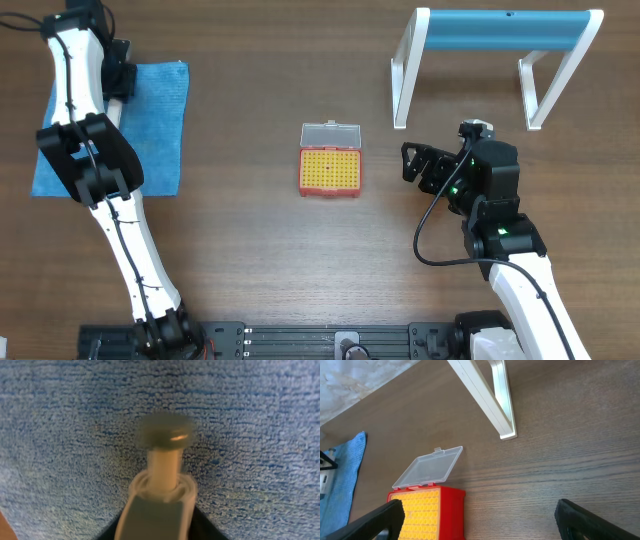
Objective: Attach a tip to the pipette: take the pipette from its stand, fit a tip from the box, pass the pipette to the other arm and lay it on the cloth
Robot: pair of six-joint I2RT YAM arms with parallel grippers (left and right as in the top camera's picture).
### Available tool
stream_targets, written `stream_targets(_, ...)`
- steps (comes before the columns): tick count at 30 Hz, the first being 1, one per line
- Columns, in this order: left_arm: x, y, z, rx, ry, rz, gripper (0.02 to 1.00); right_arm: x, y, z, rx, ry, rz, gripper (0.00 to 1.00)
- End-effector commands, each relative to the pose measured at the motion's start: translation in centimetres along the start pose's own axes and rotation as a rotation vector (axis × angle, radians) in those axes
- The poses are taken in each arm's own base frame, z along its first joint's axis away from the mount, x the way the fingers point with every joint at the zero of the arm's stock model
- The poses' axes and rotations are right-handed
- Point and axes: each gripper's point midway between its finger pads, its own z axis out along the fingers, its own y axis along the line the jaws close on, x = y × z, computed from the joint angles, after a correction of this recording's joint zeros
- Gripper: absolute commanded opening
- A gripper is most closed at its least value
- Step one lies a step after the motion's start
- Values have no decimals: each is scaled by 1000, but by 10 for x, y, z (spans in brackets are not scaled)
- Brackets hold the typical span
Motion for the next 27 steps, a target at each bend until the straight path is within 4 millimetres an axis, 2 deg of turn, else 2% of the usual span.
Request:
stream_targets(1,-3,2,-3,4,-14,-10,621,-5,5,-3,-13,-15,4,974)
stream_targets(2,-3,2,-3,2,-14,-10,698,-5,6,-3,-15,-14,6,974)
stream_targets(3,-2,3,-3,-2,-12,-11,700,-4,6,-3,-20,-12,11,974)
stream_targets(4,-2,5,-4,-12,-10,-27,776,-4,7,-3,-25,-9,12,974)
stream_targets(5,0,9,-7,-39,-4,-57,812,-3,9,-3,-33,-5,11,974)
stream_targets(8,6,20,-30,-105,10,-71,816,-5,10,-4,-37,-12,16,974)
stream_targets(14,7,28,-130,-145,-114,-131,818,-30,28,-22,-97,-130,-35,974)
stream_targets(16,13,20,-175,-115,-178,-127,818,-41,36,-34,-118,-191,-71,974)
stream_targets(18,21,11,-208,-67,-232,-123,818,-49,41,-46,-132,-238,-107,972)
stream_targets(22,50,-1,-271,17,-327,-151,818,-67,46,-77,-131,-358,-149,974)
stream_targets(24,61,-7,-310,61,-420,-163,818,-76,45,-94,-105,-430,-160,974)
stream_targets(27,86,-18,-366,121,-561,-152,818,-77,49,-116,-95,-489,-234,974)
